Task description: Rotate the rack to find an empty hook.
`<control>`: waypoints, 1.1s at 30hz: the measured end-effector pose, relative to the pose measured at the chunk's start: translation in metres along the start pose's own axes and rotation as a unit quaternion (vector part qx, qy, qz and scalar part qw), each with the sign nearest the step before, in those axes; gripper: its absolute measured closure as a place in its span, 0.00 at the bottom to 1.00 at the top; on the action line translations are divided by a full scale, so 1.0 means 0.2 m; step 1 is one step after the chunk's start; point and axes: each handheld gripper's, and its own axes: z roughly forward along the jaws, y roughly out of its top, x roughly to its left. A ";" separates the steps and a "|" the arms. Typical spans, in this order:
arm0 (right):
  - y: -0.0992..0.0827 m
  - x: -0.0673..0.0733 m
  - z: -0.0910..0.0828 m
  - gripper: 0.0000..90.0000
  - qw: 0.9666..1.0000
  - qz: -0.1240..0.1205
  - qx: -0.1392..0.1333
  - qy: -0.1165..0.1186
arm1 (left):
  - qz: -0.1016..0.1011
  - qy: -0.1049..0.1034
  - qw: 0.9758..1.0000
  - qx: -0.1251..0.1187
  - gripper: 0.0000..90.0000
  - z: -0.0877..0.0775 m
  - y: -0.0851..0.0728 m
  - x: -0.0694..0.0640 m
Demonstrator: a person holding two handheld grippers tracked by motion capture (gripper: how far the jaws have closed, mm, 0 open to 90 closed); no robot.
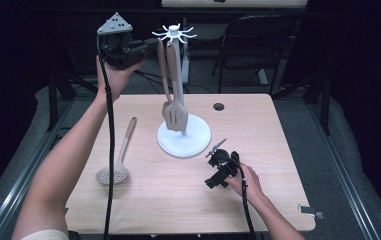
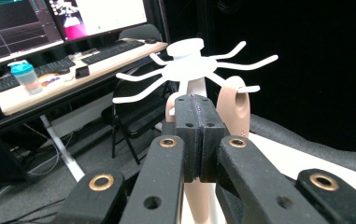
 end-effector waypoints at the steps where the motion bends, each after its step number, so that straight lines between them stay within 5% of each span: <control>1: 0.00 0.00 0.00 0.00 1.000 0.000 -0.001 0.000 | -0.001 0.000 1.000 0.000 1.00 0.00 0.00 0.00; 33: 0.01 -0.01 0.00 0.00 1.000 -0.011 0.016 0.000 | -0.014 0.026 1.000 0.012 1.00 0.06 0.01 0.08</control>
